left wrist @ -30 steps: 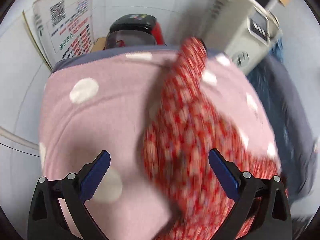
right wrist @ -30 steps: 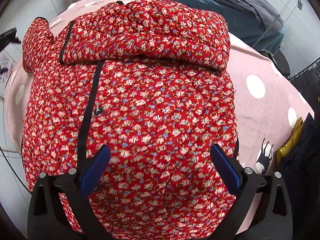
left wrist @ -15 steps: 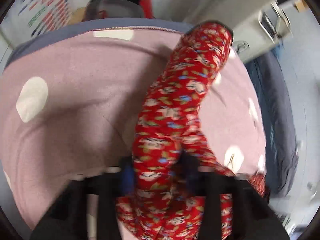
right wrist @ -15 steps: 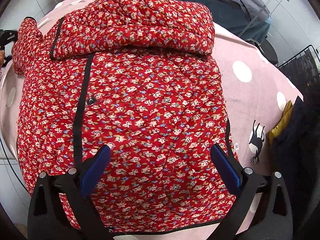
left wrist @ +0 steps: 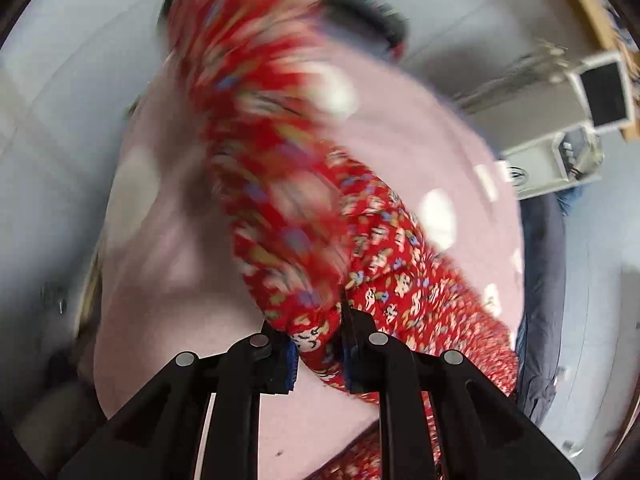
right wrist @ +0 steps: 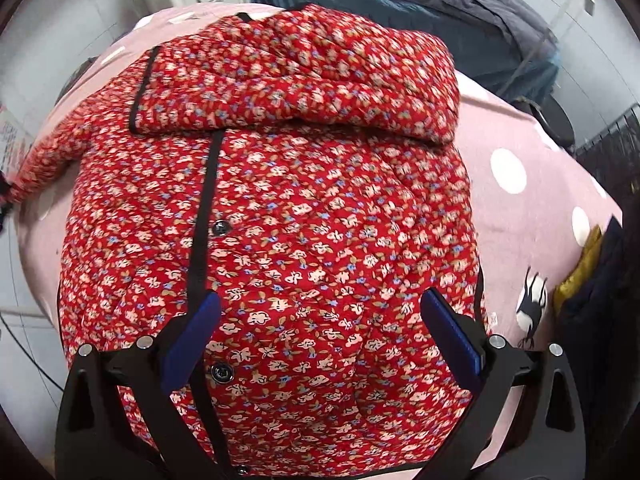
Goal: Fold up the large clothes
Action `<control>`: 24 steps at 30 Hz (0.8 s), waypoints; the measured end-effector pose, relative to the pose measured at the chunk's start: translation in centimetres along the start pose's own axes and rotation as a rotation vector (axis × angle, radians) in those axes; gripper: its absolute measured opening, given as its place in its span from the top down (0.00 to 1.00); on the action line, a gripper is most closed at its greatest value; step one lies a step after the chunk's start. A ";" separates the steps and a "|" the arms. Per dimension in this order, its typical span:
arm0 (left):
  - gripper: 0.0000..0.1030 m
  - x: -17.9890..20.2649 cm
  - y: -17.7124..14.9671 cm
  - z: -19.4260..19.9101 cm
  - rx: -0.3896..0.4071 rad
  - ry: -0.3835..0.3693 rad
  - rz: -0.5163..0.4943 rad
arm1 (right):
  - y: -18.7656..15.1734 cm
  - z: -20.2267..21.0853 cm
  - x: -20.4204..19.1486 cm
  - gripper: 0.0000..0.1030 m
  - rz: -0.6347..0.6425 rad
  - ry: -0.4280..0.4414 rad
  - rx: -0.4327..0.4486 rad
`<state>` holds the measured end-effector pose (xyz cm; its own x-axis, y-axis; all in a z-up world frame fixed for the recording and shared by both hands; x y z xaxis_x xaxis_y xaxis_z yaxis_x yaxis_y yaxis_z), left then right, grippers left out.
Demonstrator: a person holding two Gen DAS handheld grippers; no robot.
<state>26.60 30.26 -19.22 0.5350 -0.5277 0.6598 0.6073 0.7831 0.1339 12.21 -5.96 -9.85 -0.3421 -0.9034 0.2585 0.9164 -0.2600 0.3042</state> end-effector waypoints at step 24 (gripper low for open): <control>0.52 26.5 -39.1 -15.2 -0.469 0.141 -1.582 | -2.3 -1.8 8.1 0.05 -0.151 -0.019 -0.052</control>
<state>25.96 -19.31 -18.17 -0.7153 -0.6983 0.0251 0.6661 -0.6706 0.3266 7.72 -13.26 -10.11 -0.4806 -0.8460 0.2309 0.8634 -0.4105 0.2932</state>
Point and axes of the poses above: each gripper's, at about its wrist camera, not at the fingertips, and z roughly against the way its jaws point, x to its right, y to its top, the point moved 4 cm from there along -z, roughly the way its jaws point, and after that the axes turned 15 degrees about -y, right-handed, at the moved point
